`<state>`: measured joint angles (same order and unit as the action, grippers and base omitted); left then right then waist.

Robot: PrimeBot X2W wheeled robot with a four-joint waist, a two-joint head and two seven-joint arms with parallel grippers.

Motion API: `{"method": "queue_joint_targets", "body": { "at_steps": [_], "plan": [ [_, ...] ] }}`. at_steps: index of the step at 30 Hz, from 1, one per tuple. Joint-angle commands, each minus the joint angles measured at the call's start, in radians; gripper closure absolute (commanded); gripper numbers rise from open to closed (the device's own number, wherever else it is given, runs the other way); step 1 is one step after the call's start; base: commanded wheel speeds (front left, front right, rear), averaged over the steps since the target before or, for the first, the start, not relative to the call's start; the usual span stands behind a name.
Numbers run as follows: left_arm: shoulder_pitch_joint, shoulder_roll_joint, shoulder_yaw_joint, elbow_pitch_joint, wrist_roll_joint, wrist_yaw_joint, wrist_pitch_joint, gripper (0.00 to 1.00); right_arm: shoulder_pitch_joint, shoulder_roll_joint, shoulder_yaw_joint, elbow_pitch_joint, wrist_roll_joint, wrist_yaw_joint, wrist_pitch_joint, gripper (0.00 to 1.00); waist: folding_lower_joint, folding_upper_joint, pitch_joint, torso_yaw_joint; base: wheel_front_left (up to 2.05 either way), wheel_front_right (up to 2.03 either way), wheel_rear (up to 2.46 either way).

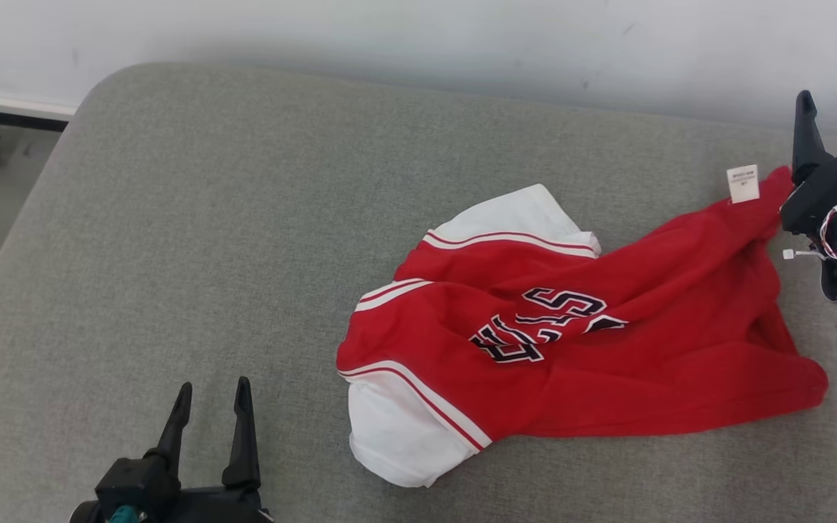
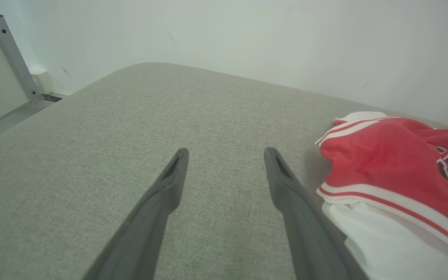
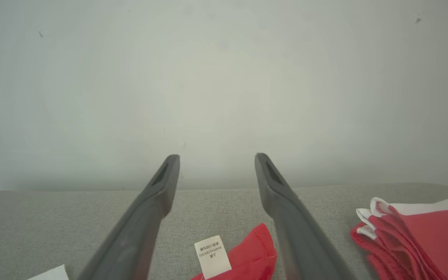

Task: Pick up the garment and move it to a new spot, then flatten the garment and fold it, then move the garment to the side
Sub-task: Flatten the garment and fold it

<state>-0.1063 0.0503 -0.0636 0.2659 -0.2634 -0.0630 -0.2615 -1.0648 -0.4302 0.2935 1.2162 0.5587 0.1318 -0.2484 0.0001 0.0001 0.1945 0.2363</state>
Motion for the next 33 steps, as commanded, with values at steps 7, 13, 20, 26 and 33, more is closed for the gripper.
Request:
{"method": "queue_joint_targets", "body": {
  "at_steps": [7,13,20,26,33],
  "plan": [
    [0.04,0.0,0.051,-0.002,0.033,-0.014,-0.003,0.0,0.129,-0.031,0.016,-0.187,0.031,-0.002,-0.018,0.0,-0.0001,-0.0001,-0.064,-0.069,0.0,0.0,0.0],
    [0.071,0.0,0.075,-0.002,0.051,-0.023,-0.003,0.0,0.289,-0.037,-0.048,-0.362,-0.016,-0.002,-0.016,0.0,-0.0001,-0.0001,-0.092,-0.104,0.0,0.0,0.0],
    [0.101,0.0,0.09,0.008,0.063,-0.034,-0.003,0.0,0.55,0.006,-0.175,-0.626,-0.151,-0.002,-0.016,0.0,-0.0001,-0.0001,-0.123,-0.141,0.0,0.0,0.0],
    [0.112,0.0,0.073,0.024,0.06,-0.04,-0.003,0.0,0.763,0.078,-0.277,-0.804,-0.28,-0.002,-0.016,0.0,-0.0001,-0.0001,-0.139,-0.159,0.0,0.0,0.0],
    [0.11,0.0,0.049,0.034,0.049,-0.043,-0.003,0.0,0.96,0.187,-0.306,-0.96,-0.325,-0.002,-0.017,0.0,-0.0001,-0.0001,-0.141,-0.178,0.0,0.0,0.0]
  ]
}}
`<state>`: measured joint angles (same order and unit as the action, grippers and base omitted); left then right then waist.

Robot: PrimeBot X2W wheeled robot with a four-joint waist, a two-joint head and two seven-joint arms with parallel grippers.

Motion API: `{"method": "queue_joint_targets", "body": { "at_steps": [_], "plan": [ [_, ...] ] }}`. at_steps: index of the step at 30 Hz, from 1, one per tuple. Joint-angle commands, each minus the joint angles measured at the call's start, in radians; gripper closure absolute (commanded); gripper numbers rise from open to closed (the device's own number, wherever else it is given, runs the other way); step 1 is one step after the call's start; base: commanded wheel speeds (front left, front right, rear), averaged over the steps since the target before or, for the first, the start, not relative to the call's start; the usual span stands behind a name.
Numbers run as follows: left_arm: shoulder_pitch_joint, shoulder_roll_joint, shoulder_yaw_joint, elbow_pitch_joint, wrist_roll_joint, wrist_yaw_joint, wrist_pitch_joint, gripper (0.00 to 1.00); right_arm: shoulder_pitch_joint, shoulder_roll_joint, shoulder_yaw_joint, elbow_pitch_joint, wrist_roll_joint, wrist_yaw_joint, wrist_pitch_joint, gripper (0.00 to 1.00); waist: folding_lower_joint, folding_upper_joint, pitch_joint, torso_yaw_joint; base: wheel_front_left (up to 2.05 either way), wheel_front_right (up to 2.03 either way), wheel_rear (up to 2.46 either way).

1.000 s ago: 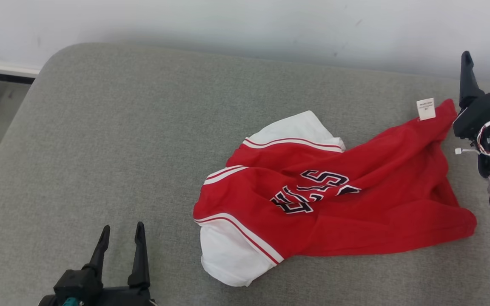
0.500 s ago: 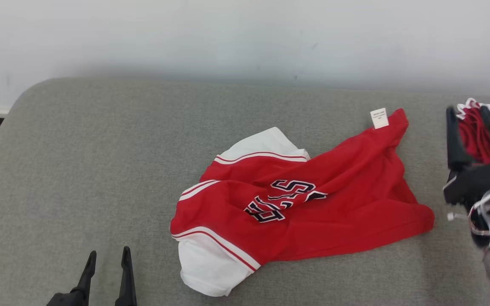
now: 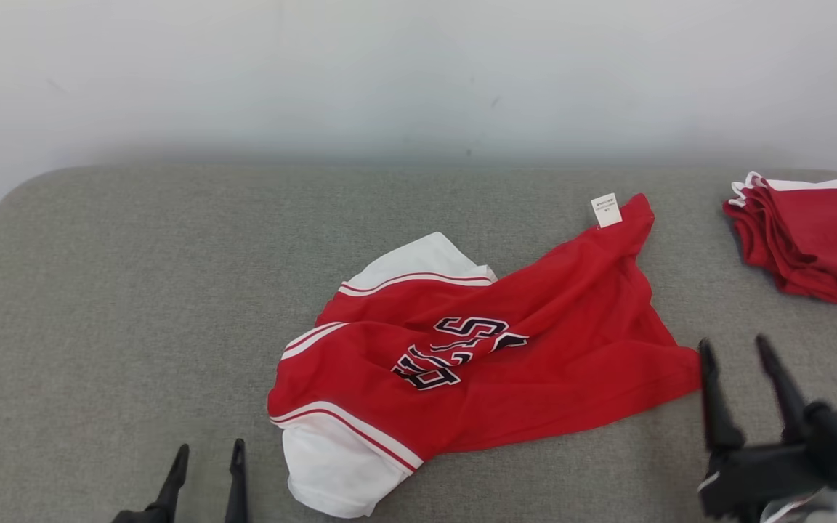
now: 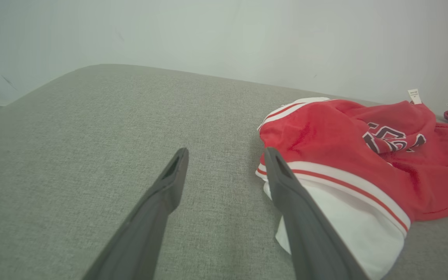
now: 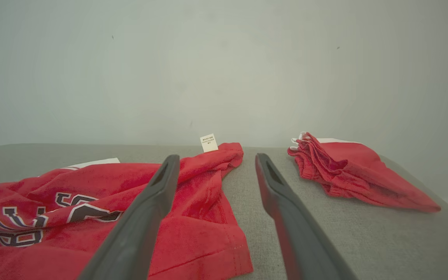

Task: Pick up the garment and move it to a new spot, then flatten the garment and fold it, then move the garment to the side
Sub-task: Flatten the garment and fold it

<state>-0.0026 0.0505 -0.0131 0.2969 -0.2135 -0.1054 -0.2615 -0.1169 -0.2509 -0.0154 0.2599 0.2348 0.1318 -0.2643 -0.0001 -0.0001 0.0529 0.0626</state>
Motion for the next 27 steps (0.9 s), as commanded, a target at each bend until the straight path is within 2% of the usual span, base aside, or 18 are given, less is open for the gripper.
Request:
{"method": "queue_joint_targets", "body": {
  "at_steps": [1,8,17,18,19,27],
  "plan": [
    [0.005,0.0,-0.008,0.006,-0.003,-0.002,-0.003,0.0,0.031,0.021,0.008,-0.009,-0.006,-0.002,0.0,0.0,0.0001,0.0001,0.003,-0.008,0.0,0.0,0.0],
    [-0.007,0.0,-0.069,0.059,-0.001,-0.014,-0.003,0.0,0.102,0.1,0.001,-0.008,-0.014,-0.002,-0.001,0.0,0.0001,0.0001,0.006,-0.036,0.0,0.0,0.0],
    [-0.061,0.0,-0.144,0.208,-0.019,-0.023,-0.004,0.0,0.087,0.104,0.015,0.002,-0.007,-0.002,-0.001,0.0,0.0001,0.0001,0.011,-0.077,0.0,0.0,0.0],
    [-0.069,0.0,-0.152,0.227,-0.024,-0.025,-0.003,0.6,0.088,0.102,0.012,0.002,-0.006,-0.002,-0.001,0.0,0.0001,0.0001,0.011,-0.078,0.0,0.0,0.0],
    [-0.077,0.0,-0.162,0.243,-0.024,-0.025,-0.004,1.0,0.093,0.101,0.008,0.001,-0.004,-0.002,-0.001,0.0,0.0001,0.0001,0.01,-0.075,0.0,0.0,0.0],
    [-0.069,0.006,-0.199,0.223,-0.004,-0.025,-0.003,1.0,0.126,0.117,-0.006,0.002,-0.001,-0.002,-0.001,0.0,0.0001,0.0001,0.003,-0.035,0.0,0.0,0.0]
  ]
}}
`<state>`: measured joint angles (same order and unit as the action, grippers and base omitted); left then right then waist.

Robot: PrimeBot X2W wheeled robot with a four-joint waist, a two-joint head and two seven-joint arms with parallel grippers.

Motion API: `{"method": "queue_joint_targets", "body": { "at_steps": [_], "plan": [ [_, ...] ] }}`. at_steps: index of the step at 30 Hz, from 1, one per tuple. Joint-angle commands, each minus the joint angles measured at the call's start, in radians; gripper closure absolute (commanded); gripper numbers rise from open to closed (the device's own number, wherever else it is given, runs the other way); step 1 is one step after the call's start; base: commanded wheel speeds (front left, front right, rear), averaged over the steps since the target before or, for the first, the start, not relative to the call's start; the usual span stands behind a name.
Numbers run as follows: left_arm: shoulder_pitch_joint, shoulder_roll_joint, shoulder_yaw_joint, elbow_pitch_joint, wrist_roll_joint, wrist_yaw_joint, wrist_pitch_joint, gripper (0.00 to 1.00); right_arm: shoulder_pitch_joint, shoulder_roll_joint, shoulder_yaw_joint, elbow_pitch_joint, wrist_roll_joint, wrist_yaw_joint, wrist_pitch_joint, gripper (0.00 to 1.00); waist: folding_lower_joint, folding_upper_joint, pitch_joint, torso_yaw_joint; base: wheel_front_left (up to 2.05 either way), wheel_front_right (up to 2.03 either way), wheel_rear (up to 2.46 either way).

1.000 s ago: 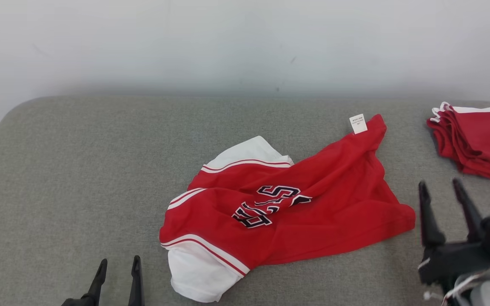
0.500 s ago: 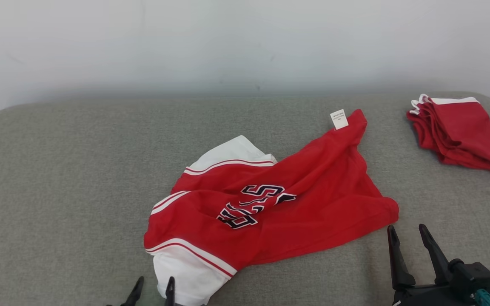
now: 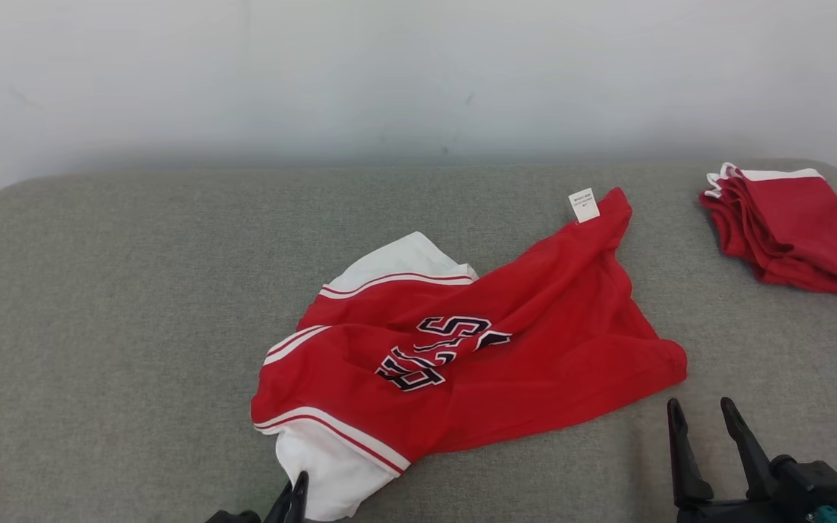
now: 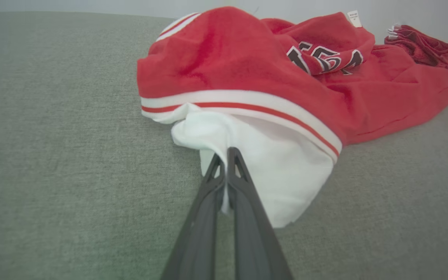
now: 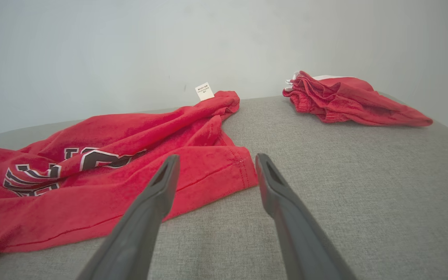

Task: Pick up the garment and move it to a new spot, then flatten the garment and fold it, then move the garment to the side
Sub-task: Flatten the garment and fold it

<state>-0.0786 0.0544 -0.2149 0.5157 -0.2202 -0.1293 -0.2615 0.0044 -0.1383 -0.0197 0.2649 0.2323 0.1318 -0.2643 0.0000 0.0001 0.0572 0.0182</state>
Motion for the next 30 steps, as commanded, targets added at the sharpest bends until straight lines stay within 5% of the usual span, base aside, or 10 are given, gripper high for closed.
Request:
{"method": "queue_joint_targets", "body": {
  "at_steps": [1,10,16,17,18,19,30],
  "plan": [
    [0.021,0.007,-0.002,-0.008,0.006,-0.001,-0.003,1.0,0.008,0.01,0.003,-0.002,0.002,-0.002,-0.001,0.0,0.0,-0.0001,-0.003,0.017,0.0,0.0,0.0],
    [0.157,0.024,-0.068,-0.133,0.004,-0.001,-0.003,1.0,0.01,0.014,-0.003,-0.002,0.012,-0.002,-0.001,0.0,0.0,-0.0001,0.006,0.076,0.0,0.0,0.0],
    [0.174,0.012,-0.143,-0.087,-0.054,0.0,0.01,1.0,0.009,0.01,-0.015,0.004,0.011,-0.002,-0.001,0.0,0.0,-0.0001,0.009,0.096,0.0,0.0,0.0],
    [0.171,0.011,-0.149,-0.073,-0.059,0.0,0.012,0.71,0.008,0.011,-0.014,0.006,0.009,-0.002,-0.001,0.0,0.0,-0.0001,0.008,0.096,0.0,0.0,0.0],
    [0.166,0.008,-0.153,-0.064,-0.058,0.0,0.01,0.55,0.006,0.011,-0.013,0.007,0.009,-0.002,-0.001,0.0,0.0,-0.0001,0.008,0.096,0.0,0.0,0.0],
    [0.161,0.007,-0.151,-0.059,-0.062,0.003,0.007,0.0,0.004,0.011,-0.012,0.009,0.008,-0.002,-0.001,0.0,0.0,-0.0001,0.007,0.096,0.0,0.0,0.0],
    [0.096,0.069,-0.015,-0.132,-0.07,0.039,-0.003,0.0,0.005,0.017,-0.014,0.01,0.014,-0.002,-0.001,0.0,0.0,-0.0001,0.016,0.063,0.0,0.0,0.0]
  ]
}}
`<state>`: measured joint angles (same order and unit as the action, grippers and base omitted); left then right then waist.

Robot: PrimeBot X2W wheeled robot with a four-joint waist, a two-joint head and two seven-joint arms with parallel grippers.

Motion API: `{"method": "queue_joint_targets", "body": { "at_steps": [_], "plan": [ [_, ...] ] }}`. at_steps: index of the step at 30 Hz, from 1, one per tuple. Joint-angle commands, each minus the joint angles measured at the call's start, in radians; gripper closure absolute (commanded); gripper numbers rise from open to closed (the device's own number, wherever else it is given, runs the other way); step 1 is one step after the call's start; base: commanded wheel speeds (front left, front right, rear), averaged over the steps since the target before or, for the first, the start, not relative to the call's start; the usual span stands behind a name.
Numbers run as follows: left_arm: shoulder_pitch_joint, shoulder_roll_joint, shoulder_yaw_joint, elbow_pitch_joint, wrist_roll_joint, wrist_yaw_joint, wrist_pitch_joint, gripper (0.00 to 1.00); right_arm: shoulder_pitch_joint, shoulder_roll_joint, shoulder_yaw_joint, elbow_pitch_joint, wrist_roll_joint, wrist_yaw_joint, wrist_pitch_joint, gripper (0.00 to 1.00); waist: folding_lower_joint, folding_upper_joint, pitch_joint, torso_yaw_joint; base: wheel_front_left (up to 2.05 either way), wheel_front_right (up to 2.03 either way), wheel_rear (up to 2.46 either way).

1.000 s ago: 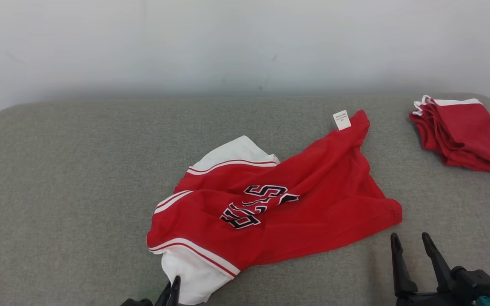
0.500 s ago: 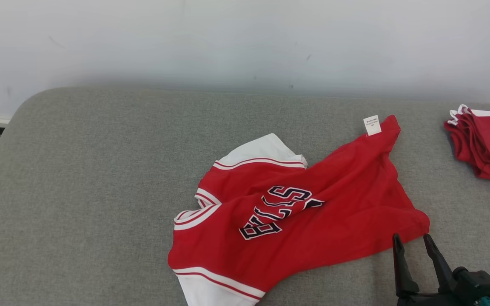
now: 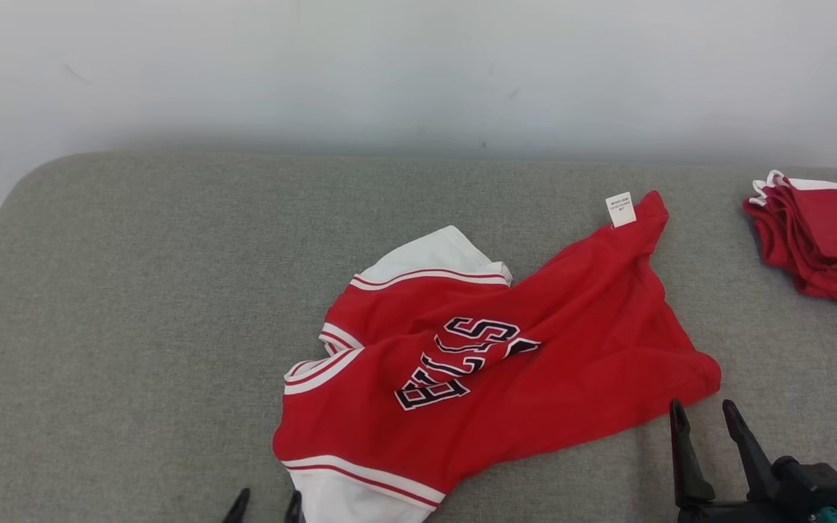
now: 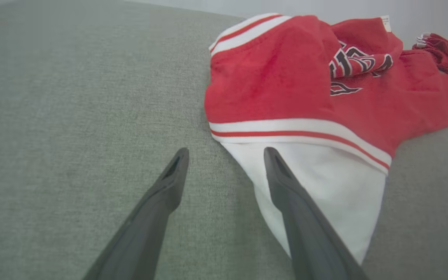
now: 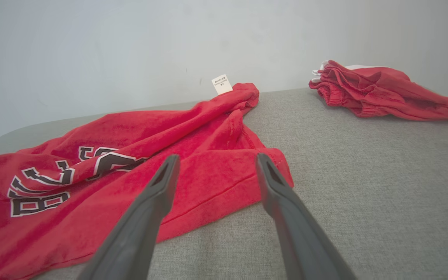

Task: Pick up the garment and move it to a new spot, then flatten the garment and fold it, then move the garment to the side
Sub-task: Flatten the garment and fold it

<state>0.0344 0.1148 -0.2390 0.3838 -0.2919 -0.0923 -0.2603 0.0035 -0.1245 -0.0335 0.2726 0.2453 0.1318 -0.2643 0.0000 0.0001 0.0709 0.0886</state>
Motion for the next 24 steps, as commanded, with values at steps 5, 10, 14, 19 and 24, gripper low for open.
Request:
{"method": "queue_joint_targets", "body": {
  "at_steps": [5,10,14,19,24],
  "plan": [
    [-0.08,0.022,0.031,0.032,0.017,-0.006,-0.004,0.0,-0.01,-0.001,0.005,0.01,0.0,-0.002,-0.001,0.0,0.0,-0.0001,0.009,-0.033,0.0,0.0,0.0],
    [-0.12,0.03,0.029,0.065,0.026,-0.016,-0.004,0.0,-0.019,-0.006,0.005,0.012,0.001,-0.002,-0.001,0.0,0.0,-0.0001,0.019,-0.056,0.0,0.0,0.0],
    [-0.155,0.036,0.025,0.12,0.026,-0.023,-0.004,0.0,-0.022,-0.004,0.004,0.013,-0.003,-0.002,-0.001,0.0,0.0,-0.0001,0.031,-0.074,0.0,0.0,0.0],
    [-0.225,0.041,0.011,0.164,0.012,-0.032,-0.004,1.0,-0.03,-0.007,0.003,0.013,0.0,-0.002,-0.001,0.0,0.0,-0.0001,0.049,-0.088,0.0,0.0,0.0],
    [-0.287,0.044,0.026,0.139,0.017,-0.037,-0.005,1.0,-0.043,-0.013,0.0,0.01,0.004,-0.002,-0.001,0.0,0.0,-0.0001,0.063,-0.096,0.0,0.0,0.0]
  ]
}}
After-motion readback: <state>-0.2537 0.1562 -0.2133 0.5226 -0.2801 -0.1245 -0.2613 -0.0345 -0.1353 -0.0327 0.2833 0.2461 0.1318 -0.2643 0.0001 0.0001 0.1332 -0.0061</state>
